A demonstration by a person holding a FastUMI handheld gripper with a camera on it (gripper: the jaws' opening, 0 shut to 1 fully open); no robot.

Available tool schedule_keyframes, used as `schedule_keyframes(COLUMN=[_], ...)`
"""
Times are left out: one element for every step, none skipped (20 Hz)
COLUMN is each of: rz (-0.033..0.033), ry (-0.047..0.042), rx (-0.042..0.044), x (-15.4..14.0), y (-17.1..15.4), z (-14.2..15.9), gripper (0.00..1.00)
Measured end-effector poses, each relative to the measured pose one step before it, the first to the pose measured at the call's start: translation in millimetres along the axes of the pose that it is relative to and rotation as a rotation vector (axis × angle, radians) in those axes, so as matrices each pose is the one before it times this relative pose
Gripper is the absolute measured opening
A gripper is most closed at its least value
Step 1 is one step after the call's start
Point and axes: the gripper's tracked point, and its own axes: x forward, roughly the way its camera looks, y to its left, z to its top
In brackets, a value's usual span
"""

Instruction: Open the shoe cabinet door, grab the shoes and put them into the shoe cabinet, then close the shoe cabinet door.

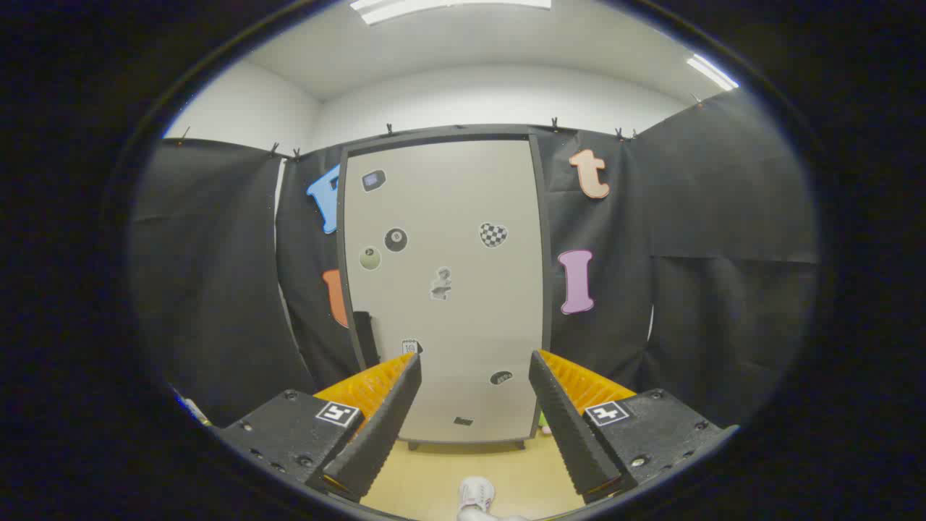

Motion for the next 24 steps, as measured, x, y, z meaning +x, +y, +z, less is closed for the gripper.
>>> schedule_keyframes(rz=[-0.00172,-0.00047,-0.00465,0.00157,0.00376,0.00037,-0.00030,0.00128,0.00261,0.00415,0.00566,0.00964,0.00758,0.01546,0.01622,0.01288,0.01059,0.00969,0.00980,0.01358,0.02046,0.02235,0.01352,-0.00124], ry=[-0.00189,-0.00333,0.00585,0.00175,0.00110,-0.00093,-0.00080,-0.00221,0.00159,0.00104,0.00350,0.00719,0.00917,0.01089,0.01121,0.01027,0.00518,0.00146,-0.00261,-0.00797,0.00217,-0.00125,0.00707,0.00200], rx=[-0.00422,-0.00538,-0.00985,-0.00160,0.00293,0.00270,-0.00035,-0.00047,0.00158,0.00203,0.00080,-0.00114,-0.00099,0.00371,0.00747,0.00561,-0.00151,-0.00590,-0.00858,-0.00321,-0.00007,0.00440,0.00131,0.00100], x=[-0.67,0.85,1.33,0.68,1.85,2.77,1.44,2.86,3.01,3.91,4.61,5.46,6.74,7.91,8.49,8.67,10.13,9.89,11.34,12.44,12.32,13.51,15.76,15.38], y=[-0.01,2.01,0.82,1.28,3.25,3.45,2.73,3.84,4.62,6.22,5.34,8.96,9.15,10.33,11.62,11.40,10.29,10.74,10.17,11.66,11.91,11.59,7.74,4.40], z=[1.28,0.15,-2.62,-0.55,-0.53,0.32,-1.43,0.13,-1.83,-0.91,-0.82,-2.19,-5.75,-4.16,-5.20,-4.39,-3.08,-1.66,-0.88,0.13,-2.65,0.12,-2.34,1.31], gripper=[0.98,0.98,0.98,0.98,0.98,0.98,0.98,0.98,0.98,0.98,0.98,0.98,0.98,0.98,0.98,0.98,0.98,0.98,0.98,0.98,0.97,0.97,0.97,0.96])
